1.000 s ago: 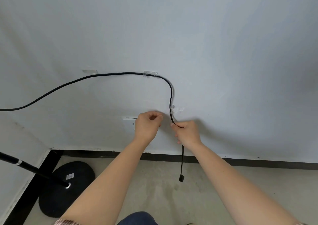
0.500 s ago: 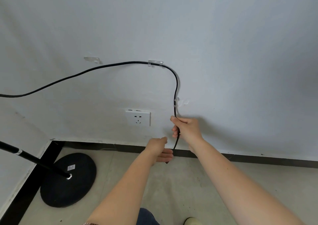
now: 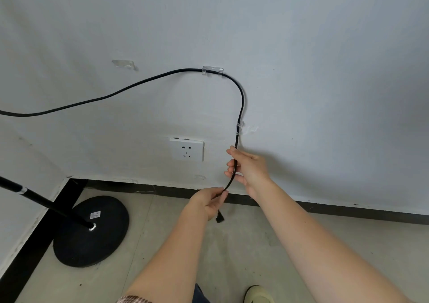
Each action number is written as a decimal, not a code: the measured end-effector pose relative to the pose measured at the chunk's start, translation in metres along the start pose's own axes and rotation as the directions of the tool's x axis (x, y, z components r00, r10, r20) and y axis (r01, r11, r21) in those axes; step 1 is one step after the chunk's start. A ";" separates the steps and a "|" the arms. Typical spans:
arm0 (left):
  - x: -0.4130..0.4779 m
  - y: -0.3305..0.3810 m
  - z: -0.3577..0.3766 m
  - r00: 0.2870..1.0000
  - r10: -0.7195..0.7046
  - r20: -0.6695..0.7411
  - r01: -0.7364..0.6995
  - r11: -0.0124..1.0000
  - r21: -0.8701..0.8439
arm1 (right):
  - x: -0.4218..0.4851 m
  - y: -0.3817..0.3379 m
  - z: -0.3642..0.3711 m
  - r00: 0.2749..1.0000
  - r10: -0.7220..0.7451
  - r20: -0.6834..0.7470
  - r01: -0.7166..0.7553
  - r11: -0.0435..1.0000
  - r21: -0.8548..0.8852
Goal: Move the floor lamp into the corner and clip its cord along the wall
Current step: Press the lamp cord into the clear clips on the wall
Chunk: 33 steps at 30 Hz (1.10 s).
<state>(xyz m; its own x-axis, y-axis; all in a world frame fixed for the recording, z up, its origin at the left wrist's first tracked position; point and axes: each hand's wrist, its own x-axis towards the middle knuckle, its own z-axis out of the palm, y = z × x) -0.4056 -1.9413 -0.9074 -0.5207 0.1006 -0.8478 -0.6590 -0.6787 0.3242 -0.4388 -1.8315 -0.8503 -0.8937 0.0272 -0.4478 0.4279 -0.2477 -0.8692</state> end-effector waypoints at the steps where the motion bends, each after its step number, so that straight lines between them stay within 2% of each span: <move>1: 0.001 0.000 -0.003 1.000 0.010 -0.008 -0.011 1.000 -0.019 | 0.001 0.001 0.000 1.000 -0.002 0.000 0.002 1.000 0.000; 6: 0.007 0.007 -0.022 0.995 0.077 -0.063 -0.085 0.987 -0.140 | 0.006 0.007 0.002 0.998 -0.051 -0.020 0.050 0.998 -0.045; 10: 0.018 0.012 -0.032 0.986 0.141 -0.090 -0.153 0.977 -0.149 | 0.014 0.016 0.006 0.991 -0.137 -0.002 0.135 0.977 -0.167; 15: 0.040 0.014 -0.040 0.972 0.217 -0.086 -0.229 0.960 -0.162 | 0.032 0.046 0.008 0.982 -0.190 -0.002 0.171 0.889 -0.425; 19: 0.055 0.012 -0.043 0.969 0.238 -0.064 -0.244 0.962 -0.122 | 0.044 0.070 0.003 0.974 -0.218 0.061 0.213 0.787 -0.579; 28: 0.087 0.026 -0.049 0.965 0.229 -0.124 -0.249 0.953 -0.175 | 0.068 0.094 0.005 0.946 -0.319 0.059 0.281 0.712 -0.643; 33: 0.100 0.028 -0.054 0.955 0.267 -0.131 -0.277 0.958 -0.071 | 0.073 0.100 0.009 0.948 -0.314 0.055 0.281 0.744 -0.606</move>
<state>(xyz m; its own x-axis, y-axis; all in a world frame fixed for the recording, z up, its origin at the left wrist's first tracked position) -0.4465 -1.9899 -1.0055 -0.6016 -0.1804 -0.7781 -0.4483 -0.7300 0.5159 -0.4626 -1.8626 -0.9686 -0.9888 0.0501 -0.1403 0.1485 0.4104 -0.8997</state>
